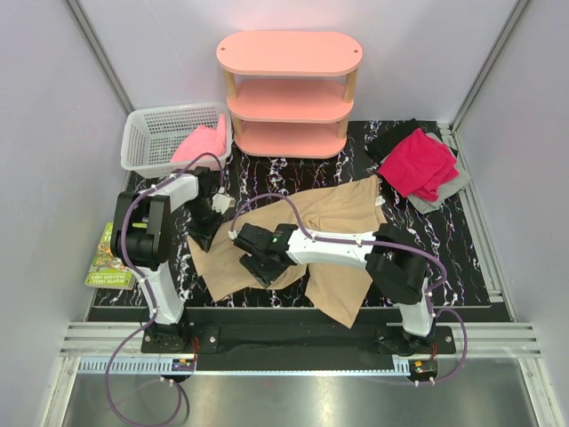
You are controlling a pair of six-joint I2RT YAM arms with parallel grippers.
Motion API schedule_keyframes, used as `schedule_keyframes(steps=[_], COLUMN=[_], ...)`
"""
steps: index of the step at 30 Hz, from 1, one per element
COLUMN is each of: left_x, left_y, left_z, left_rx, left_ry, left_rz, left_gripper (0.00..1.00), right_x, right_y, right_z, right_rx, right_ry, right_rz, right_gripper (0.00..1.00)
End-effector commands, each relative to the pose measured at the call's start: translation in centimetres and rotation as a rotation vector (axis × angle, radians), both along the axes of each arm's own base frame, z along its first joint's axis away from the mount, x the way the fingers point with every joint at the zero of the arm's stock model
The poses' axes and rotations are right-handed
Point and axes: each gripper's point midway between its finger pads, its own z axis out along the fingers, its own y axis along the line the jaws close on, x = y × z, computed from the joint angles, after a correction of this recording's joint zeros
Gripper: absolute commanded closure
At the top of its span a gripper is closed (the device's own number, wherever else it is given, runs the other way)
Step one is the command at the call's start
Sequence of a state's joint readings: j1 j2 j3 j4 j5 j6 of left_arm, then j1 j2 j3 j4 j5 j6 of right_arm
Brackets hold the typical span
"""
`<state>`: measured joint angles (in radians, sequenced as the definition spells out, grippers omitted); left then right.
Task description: Fold and stack the t-shirts
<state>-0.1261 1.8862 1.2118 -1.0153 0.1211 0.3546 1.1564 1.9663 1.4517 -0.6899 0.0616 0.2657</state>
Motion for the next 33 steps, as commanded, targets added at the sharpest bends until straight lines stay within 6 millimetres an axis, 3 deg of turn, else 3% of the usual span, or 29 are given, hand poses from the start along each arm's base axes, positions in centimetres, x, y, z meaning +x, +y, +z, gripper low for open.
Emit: schedule_keyframes(steps=[1,9,20,26,30,33], left_x=[4.4,7.1,6.1,5.8,5.6,5.9], left_y=[1.2,2.1,1.9,1.9,2.0,2.2], left_z=[0.0,0.4,0.9,1.0,0.8,0.7], left_rx=[0.078,0.093,0.072,0.065,0.06,0.066], left_ry=[-0.145,-0.192,-0.197,-0.195,-0.19,-0.193], left_rz=[0.012,0.042,0.03,0.026,0.024,0.023], left_gripper=[0.76,0.77,0.76,0.77,0.77,0.77], right_x=[-0.3,-0.6,0.3,0.7,0.5,0.2], right_y=[1.6,2.2,2.5,2.6,1.7,0.4], right_z=[1.9,-0.2,-3.7,-3.5,-3.4,-3.3], right_rx=[0.088,0.077,0.016,0.031,0.021,0.006], right_ry=[-0.026,0.0,0.001,0.007,0.01,0.02], right_rz=[0.039,0.074,0.088,0.076,0.061,0.042], right_gripper=[0.45,0.45,0.46,0.49,0.6,0.83])
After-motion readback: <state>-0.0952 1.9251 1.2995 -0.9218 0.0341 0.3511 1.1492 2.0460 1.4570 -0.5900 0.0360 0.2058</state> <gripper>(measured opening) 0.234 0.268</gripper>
